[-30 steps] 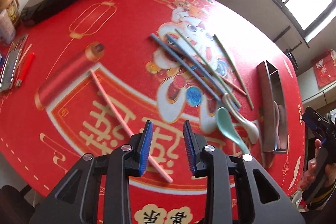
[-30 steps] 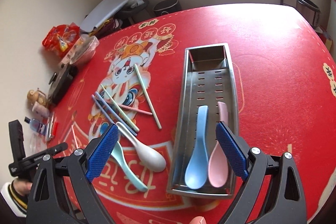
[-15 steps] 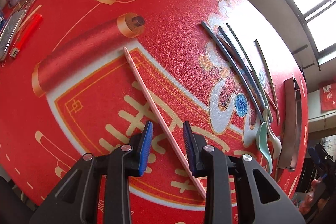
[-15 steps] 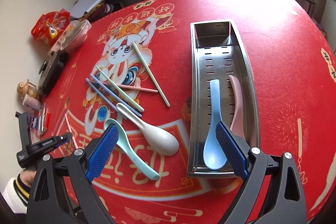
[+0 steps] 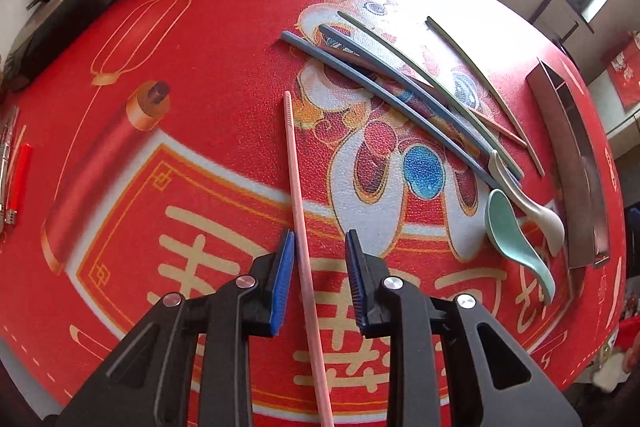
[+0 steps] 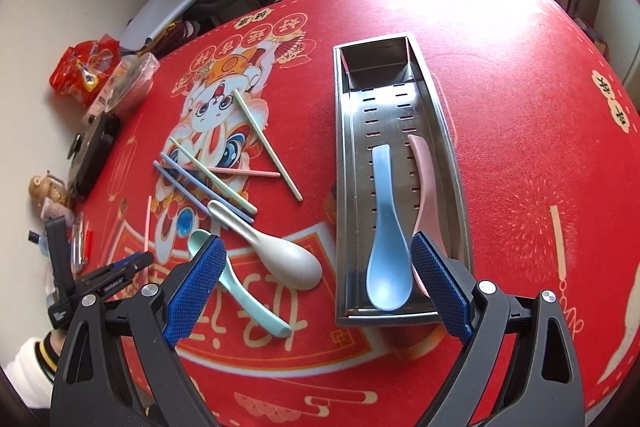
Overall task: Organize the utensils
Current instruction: 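Move the left tool to the pink chopstick and close on it, then grasp a blue chopstick with the right tool while the left tool holds the pink chopstick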
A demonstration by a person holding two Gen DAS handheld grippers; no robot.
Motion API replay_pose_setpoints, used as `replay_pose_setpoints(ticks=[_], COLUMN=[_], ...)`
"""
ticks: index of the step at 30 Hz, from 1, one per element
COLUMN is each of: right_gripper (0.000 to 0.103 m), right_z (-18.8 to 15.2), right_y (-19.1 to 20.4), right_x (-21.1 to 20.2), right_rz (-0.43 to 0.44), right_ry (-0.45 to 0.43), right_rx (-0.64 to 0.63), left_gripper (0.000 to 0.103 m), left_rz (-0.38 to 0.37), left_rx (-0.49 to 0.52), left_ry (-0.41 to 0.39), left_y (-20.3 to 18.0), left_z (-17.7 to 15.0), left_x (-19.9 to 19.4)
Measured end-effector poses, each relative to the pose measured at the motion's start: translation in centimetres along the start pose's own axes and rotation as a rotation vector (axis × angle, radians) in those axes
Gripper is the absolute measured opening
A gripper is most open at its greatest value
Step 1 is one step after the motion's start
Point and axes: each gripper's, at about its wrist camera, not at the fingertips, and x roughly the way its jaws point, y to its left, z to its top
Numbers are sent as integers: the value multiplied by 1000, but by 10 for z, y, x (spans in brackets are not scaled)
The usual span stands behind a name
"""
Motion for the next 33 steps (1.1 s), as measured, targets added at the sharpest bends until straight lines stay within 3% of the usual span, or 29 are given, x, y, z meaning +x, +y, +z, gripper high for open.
replay_pose_setpoints(ticks=[5,10,25,26,27,33], right_gripper=[91,91,90,90,90,90], right_z=[-1,1,2,3,3,3], right_y=[-2,-1,18,19,21,30], right_x=[4,11,17,18,18,21], right_rz=[2,28,71,69,66,38], right_ry=[14,37,73,74,75,78], right_rx=[7,20,-20,-24,-28,-67], left_gripper=[25,25,25,20,7,6], left_rz=[33,138,120,109,105,40], left_rx=[27,91,79,81,84,43], left_ry=[7,4,12,12,12,1], left_y=[-8,-22,-18,-18,-18,-4], left_z=[-14,-28,-32,-32,-33,-35], left_x=[-3,-5,-8,-8,-9,-14])
